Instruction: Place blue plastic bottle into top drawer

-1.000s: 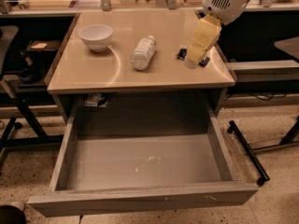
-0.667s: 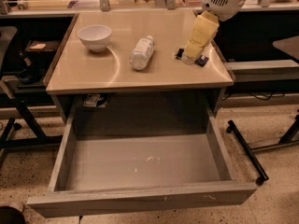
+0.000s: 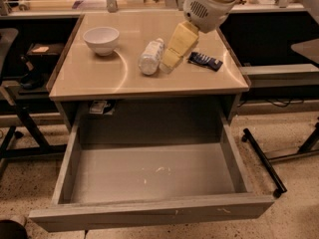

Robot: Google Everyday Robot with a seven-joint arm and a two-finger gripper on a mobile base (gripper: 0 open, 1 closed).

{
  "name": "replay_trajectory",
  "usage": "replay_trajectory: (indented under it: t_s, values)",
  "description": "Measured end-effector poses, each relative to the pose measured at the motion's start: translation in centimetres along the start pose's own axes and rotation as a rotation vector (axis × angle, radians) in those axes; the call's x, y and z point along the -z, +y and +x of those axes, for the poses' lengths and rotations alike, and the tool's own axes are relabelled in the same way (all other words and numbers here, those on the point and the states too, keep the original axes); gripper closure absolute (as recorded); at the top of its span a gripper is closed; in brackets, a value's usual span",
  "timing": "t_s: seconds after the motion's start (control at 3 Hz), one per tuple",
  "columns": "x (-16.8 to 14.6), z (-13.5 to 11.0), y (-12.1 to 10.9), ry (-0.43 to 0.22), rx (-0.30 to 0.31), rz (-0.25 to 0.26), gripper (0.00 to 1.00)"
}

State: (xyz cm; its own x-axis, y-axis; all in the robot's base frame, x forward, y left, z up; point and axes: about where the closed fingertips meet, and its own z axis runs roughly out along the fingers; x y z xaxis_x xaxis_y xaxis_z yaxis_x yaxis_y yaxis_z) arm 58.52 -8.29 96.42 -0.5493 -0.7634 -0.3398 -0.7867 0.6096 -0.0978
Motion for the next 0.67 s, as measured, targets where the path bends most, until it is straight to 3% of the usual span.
replay_trajectory:
  t_s: [0.33,0.67]
  values:
    - [-1.5,-3.0,0.6,0.010,-0.052,0.003,0.00]
    - [-3.2,-6.0,-0.2,0.039,-0.106,0.026,0.00]
